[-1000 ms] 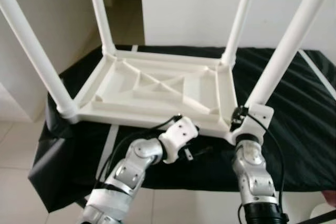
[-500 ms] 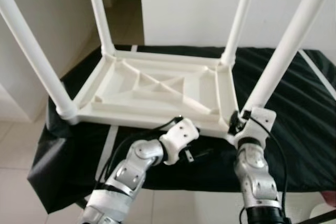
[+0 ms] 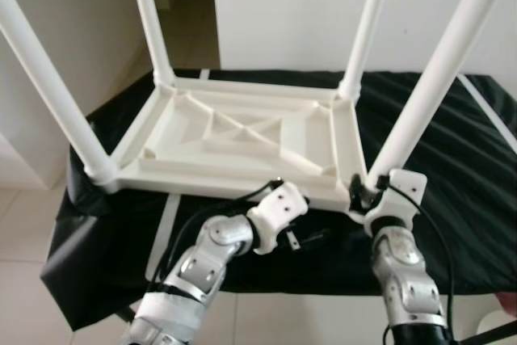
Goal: Building children table
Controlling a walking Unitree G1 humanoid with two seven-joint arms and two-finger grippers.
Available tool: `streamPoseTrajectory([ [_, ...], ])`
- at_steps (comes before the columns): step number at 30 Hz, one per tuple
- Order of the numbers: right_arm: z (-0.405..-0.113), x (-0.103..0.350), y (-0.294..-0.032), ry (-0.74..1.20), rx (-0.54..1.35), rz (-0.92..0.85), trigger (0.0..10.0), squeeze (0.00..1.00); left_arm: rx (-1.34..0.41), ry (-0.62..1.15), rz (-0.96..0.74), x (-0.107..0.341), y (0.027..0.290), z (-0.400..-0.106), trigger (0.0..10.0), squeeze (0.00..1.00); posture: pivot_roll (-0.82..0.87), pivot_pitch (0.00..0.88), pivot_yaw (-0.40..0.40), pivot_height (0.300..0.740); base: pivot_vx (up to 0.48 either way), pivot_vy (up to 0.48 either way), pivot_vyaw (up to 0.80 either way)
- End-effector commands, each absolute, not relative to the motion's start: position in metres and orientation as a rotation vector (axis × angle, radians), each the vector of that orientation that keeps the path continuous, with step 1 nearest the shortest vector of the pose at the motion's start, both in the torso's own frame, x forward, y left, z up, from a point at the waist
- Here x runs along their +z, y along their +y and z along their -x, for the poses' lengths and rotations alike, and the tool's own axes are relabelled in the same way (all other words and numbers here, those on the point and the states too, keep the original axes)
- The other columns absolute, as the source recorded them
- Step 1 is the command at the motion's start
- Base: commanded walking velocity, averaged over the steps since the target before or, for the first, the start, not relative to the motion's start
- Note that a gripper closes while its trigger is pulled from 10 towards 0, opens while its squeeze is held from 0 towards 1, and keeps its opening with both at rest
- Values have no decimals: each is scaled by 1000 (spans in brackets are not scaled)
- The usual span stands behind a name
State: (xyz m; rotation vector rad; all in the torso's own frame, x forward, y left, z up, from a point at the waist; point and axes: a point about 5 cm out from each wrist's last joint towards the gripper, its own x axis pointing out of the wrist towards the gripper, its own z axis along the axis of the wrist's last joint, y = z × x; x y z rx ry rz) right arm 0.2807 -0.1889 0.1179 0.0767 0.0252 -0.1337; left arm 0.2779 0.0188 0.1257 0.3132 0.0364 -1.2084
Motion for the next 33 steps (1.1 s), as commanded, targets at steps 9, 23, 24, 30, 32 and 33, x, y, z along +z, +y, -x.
streamPoseTrajectory([
  [9, -285, 126, -207, -22, 123, 58, 10000, 0, -1219, 63, -301, 124, 16, -279, 10000, 0, -1, 0, 0, 740, 0, 0, 0],
  [23, -305, 137, -212, -50, 350, 131, 3137, 0, -1207, 70, -312, 127, 19, -286, 10000, 0, 1, 0, 14, 740, 0, 0, 0],
  [24, -305, 136, -211, -48, 363, 126, 0, 0, -1207, 66, -316, 127, 19, -286, 10000, 0, 7, 0, 9, 740, 0, 0, 0],
  [30, -301, 128, -211, -14, 384, 105, 0, 0, -1194, 67, -316, 127, 21, -287, 10000, 0, 15, 0, 5, 740, 0, 0, 0],
  [32, -301, 126, -212, -11, 383, 104, 0, 0, -1193, 68, -316, 127, 21, -286, 10000, 0, 15, 0, 5, 740, 0, 0, 0],
  [33, -300, 125, -213, -9, 378, 94, 0, 0, -1193, 67, -317, 127, 22, -286, 10000, 0, 18, 0, 5, 740, 0, 0, 0],
])
